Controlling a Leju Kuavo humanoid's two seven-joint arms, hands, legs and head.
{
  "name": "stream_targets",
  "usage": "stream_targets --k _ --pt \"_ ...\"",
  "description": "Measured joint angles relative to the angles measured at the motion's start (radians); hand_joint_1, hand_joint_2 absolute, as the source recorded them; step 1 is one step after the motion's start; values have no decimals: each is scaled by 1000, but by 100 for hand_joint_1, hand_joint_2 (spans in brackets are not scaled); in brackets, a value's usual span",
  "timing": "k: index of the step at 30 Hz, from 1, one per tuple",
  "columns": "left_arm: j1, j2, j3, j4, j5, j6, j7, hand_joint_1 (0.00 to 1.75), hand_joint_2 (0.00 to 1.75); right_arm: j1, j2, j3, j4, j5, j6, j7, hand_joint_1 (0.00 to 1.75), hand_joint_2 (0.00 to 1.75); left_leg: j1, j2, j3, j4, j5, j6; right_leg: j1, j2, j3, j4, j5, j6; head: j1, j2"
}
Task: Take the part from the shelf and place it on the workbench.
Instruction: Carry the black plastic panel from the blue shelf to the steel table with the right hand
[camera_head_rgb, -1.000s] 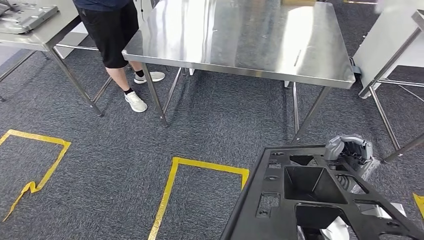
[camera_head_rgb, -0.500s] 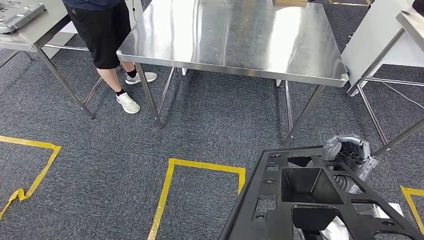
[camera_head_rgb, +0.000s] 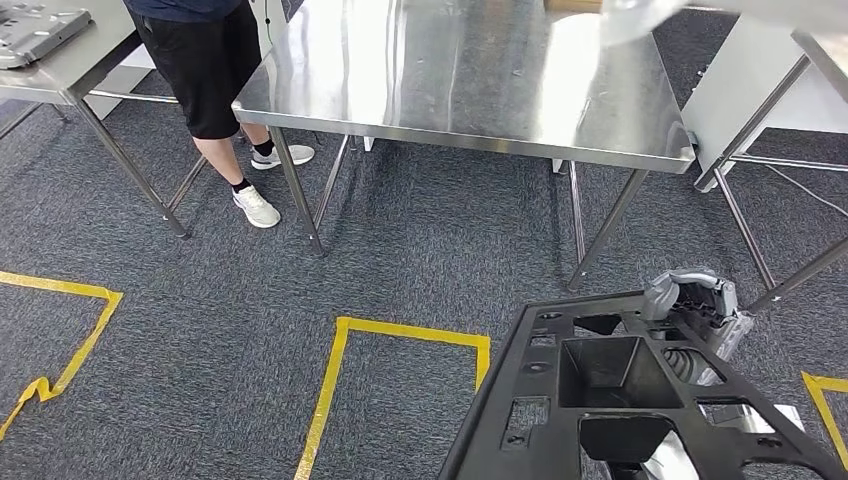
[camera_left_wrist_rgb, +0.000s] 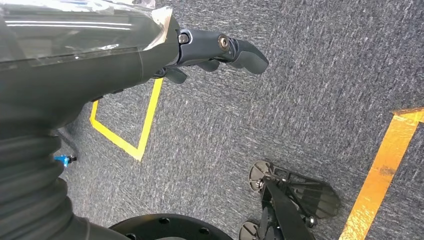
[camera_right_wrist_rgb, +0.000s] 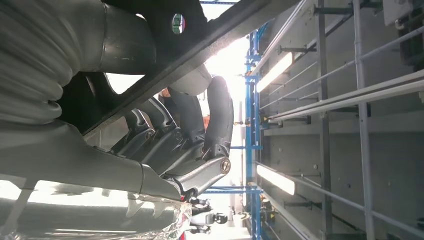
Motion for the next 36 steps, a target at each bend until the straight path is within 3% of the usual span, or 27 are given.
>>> stream_targets --k 14,19,23,25,27,29,31,32,34,35,36 --pt "0 0 1 0 1 1 0 0 175 0 6 -2 0 14 11 4 175 175 2 0 0 0 0 0 1 0 0 0 0 0 0 0" --pt "0 0 3 -1 1 3 1 0 175 0 12 -2 0 17 14 6 175 175 -2 0 -2 3 -1 2 -5 0 0 -1 2 4 0 0" --pt "0 1 4 -2 2 5 2 0 175 0 15 -2 0 20 15 6 175 175 -8 0 -2 2 -1 11 -12 0 0 -4 4 14 -1 0" --pt "-1 -1 4 -4 3 8 2 0 175 0 16 -3 0 21 15 6 175 175 -2 3 3 -10 7 22 -12 -3 -6 5 -1 19 0 0" --pt "-1 -2 4 -5 3 12 2 0 175 -2 17 -4 0 23 15 7 175 175 6 8 9 -23 15 32 -11 -12 -40 73 -35 15 5 0" --pt "-1 -4 4 -6 3 14 2 0 175 -3 17 -5 1 24 16 7 175 175 6 12 9 -24 16 34 -13 -18 -105 207 -89 10 11 0" --pt "-1 -6 5 -6 3 14 2 0 175 0 17 -6 2 24 17 7 175 175 7 15 8 -23 14 31 -17 -20 -144 285 -109 19 13 0" --pt "-1 -6 5 -6 4 14 2 0 175 1 17 -6 2 24 18 7 175 175 10 15 10 -23 12 27 -20 -22 -134 267 -96 28 13 0" --pt "-1 -6 5 -6 5 14 2 0 175 0 17 -6 2 25 20 7 175 175 15 15 16 -20 5 15 -27 -32 -63 130 -44 51 15 0" --pt "-1 -6 6 -7 5 15 2 0 175 0 17 -6 3 26 21 7 175 175 16 15 17 -17 1 6 -27 -35 -28 65 -25 56 18 0" --pt "-1 -6 6 -8 6 15 2 0 175 -1 18 -6 3 26 21 8 175 175 15 15 18 -14 -3 -3 -26 -36 -5 23 -15 52 20 0"
